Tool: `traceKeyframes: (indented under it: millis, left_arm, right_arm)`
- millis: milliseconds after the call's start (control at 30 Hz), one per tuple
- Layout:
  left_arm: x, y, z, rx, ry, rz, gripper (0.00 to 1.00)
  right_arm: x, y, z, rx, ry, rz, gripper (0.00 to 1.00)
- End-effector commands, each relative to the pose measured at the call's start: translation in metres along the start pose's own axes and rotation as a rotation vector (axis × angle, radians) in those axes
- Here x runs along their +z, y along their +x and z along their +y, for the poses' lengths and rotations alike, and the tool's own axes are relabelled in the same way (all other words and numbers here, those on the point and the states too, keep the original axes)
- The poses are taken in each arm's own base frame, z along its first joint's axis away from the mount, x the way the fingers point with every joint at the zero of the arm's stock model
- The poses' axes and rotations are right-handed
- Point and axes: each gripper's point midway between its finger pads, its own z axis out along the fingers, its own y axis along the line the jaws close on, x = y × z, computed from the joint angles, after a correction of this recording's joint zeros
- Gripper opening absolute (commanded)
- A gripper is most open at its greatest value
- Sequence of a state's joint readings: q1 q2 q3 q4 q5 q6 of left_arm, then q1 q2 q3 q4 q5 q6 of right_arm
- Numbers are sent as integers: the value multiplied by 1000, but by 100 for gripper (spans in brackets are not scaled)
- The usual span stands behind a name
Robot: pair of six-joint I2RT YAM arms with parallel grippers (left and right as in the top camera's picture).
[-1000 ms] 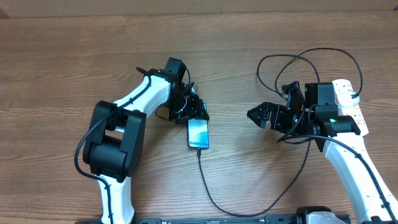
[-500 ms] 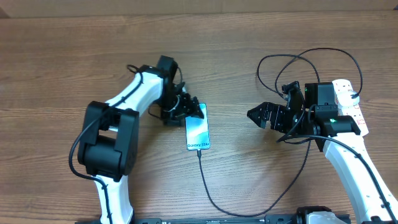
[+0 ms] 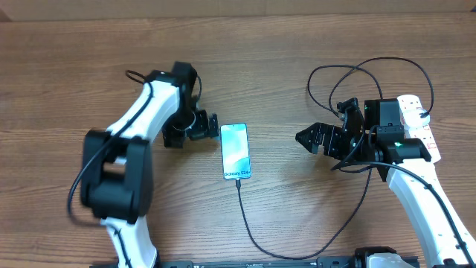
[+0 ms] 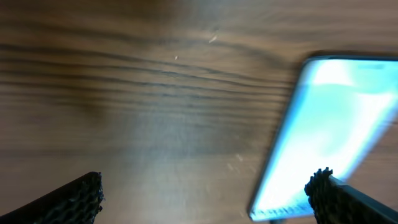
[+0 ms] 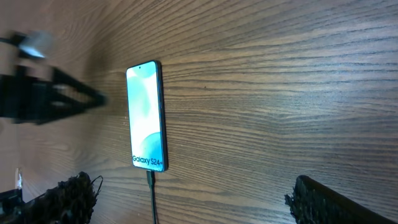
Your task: Plug charger to phone and switch on socket
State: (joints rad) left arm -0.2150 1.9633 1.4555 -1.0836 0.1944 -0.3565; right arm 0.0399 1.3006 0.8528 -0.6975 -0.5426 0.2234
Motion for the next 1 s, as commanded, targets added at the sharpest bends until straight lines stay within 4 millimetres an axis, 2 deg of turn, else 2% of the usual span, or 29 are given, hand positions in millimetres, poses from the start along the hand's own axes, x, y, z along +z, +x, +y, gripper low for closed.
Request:
traceKeyframes:
  millis: [0, 133, 233, 300, 433, 567, 667, 800, 967]
  left_arm:
    - [-99, -13, -9, 70, 27, -302, 100]
    - [-182, 9, -9, 95, 36, -553, 100]
    - [-235, 37, 8, 88, -28, -726, 100]
    - [-261, 60, 20, 58, -59, -816, 100]
    - [-298, 109, 38, 22, -41, -948, 100]
    - [-321, 153, 60, 10, -36, -1055, 100]
    - [-330, 188, 85, -59, -31, -1120, 100]
    - [-331, 222, 108, -121, -2, -1171, 100]
    - [-331, 237, 114, -119, 20, -1196, 100]
  right_arm:
    - [-7, -9, 6, -32, -7, -37, 100]
    - [-7, -9, 6, -32, -6, -36, 100]
    - [-7, -10, 5, -32, -1, -39, 100]
    - [-7, -12, -2, -31, 42, -52, 100]
    - [-8, -16, -12, -26, 100, -72, 100]
    - [-11, -20, -27, 47, 188, -104, 100]
    - [-25, -23, -49, 145, 317, -127, 100]
    - [-62, -30, -72, 243, 460, -155, 100]
    - [-117, -52, -85, 356, 509, -240, 100]
